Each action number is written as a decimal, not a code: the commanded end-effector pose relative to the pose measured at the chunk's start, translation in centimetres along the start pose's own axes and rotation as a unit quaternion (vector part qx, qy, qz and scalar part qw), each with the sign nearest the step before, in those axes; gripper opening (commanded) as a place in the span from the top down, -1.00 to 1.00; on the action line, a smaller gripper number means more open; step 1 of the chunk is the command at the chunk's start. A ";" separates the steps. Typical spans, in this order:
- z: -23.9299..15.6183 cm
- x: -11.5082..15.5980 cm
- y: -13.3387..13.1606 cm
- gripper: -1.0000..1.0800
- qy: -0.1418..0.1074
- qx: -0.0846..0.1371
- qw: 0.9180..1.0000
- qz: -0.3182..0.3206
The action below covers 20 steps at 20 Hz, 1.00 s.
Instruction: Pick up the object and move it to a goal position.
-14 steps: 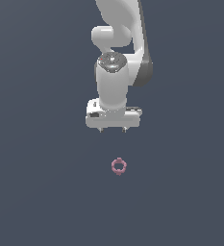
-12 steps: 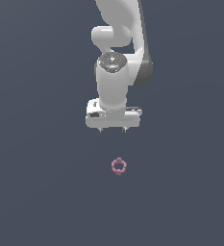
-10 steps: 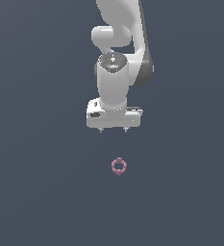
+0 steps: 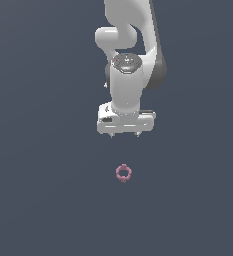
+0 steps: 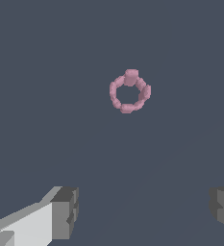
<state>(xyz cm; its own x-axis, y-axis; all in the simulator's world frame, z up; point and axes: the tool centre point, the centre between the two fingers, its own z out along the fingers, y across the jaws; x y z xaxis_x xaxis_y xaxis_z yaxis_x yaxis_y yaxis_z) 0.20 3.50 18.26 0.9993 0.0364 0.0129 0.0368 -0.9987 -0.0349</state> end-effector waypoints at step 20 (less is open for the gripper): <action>4.8 6.2 0.3 -0.92 -0.005 -0.011 0.996 -0.090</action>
<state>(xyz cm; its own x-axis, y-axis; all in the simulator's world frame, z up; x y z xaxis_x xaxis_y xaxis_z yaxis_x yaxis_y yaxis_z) 5.69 3.57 14.25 0.9812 0.1929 0.0086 0.1930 -0.9811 -0.0145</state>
